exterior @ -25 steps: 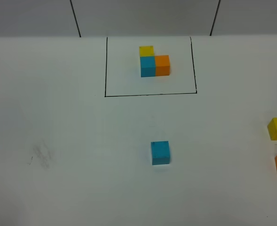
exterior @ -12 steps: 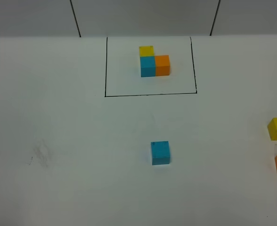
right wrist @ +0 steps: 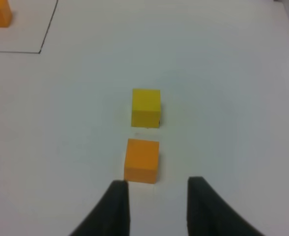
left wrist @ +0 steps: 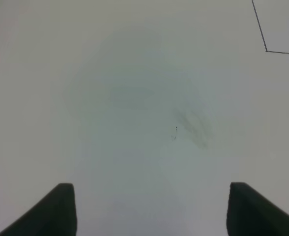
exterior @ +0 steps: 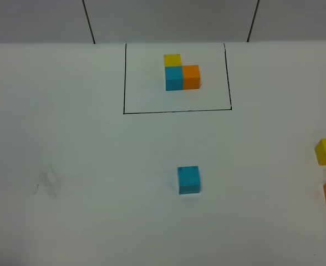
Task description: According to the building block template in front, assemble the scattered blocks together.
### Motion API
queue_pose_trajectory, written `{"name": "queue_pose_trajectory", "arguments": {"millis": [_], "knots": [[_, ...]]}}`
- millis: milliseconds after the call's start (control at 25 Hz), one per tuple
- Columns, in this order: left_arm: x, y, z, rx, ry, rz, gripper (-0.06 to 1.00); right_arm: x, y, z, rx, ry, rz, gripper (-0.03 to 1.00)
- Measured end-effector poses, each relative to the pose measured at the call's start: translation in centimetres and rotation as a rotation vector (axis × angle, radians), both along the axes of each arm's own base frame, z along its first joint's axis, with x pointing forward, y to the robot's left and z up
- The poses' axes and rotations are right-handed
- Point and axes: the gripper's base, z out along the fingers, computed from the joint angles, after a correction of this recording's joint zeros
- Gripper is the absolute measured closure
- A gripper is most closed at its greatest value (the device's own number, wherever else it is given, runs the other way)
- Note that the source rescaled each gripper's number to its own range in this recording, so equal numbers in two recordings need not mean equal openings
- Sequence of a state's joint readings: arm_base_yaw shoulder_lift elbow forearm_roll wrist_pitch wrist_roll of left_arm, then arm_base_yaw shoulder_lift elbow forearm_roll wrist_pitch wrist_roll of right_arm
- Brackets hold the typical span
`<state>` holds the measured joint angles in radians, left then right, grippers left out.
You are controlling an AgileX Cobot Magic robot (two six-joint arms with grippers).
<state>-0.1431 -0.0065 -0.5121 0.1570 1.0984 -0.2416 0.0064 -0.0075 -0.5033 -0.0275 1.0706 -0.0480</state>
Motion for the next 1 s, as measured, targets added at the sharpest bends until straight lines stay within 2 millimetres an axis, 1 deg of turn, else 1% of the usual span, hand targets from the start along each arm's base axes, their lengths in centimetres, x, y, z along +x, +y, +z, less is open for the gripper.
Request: {"name": "queue_pose_trajectory", "arguments": {"millis": [360,600,1000], "knots": [[-0.01,0.00,0.01,0.001,-0.001,0.011,0.48,0.00,0.00,0.00,0.000,0.000,0.000,0.97],[-0.12,-0.09,0.01,0.002,-0.001,0.084,0.48,0.00,0.00,0.00,0.000,0.000,0.000,0.97],[-0.12,-0.10,0.01,0.001,-0.001,0.089,0.48,0.00,0.00,0.00,0.000,0.000,0.000,0.97]]}}
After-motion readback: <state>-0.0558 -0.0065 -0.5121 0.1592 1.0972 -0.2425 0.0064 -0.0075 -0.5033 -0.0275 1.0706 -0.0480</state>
